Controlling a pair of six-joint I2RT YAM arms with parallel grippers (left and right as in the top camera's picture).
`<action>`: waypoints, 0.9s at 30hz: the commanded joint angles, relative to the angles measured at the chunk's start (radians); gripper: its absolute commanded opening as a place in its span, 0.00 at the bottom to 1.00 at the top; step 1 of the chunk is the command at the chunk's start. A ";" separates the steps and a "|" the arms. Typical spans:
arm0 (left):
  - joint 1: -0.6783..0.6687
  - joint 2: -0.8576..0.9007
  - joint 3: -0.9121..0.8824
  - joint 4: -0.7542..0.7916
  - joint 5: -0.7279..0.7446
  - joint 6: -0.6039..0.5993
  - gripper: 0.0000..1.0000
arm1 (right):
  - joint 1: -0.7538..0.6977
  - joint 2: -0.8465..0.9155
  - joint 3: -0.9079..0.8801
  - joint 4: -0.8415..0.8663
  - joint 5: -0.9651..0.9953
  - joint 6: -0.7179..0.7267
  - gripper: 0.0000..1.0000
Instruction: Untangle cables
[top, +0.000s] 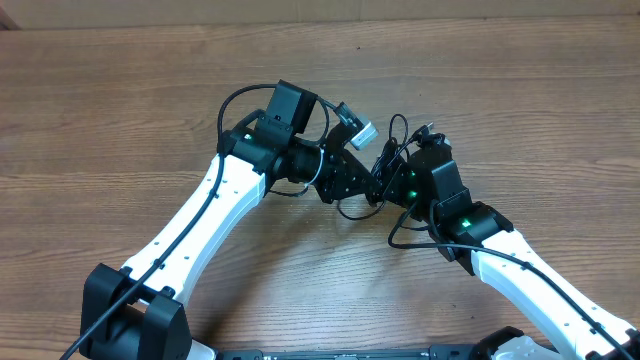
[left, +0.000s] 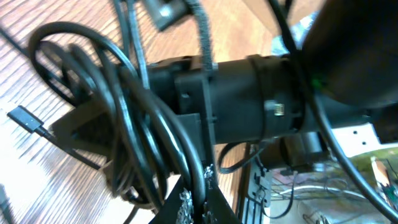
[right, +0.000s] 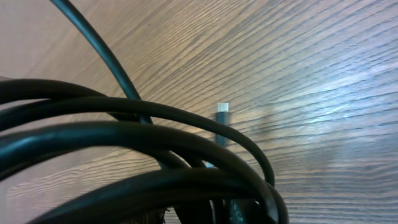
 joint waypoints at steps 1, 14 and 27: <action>0.010 -0.009 0.015 0.000 0.038 0.056 0.04 | -0.007 0.010 0.014 0.004 -0.030 -0.005 0.44; 0.183 -0.010 0.015 0.098 0.286 -0.084 0.04 | -0.044 0.010 0.014 -0.161 -0.021 0.077 0.75; 0.314 -0.010 0.015 0.091 0.095 -0.272 0.09 | -0.080 0.011 0.014 -0.219 -0.021 0.083 0.91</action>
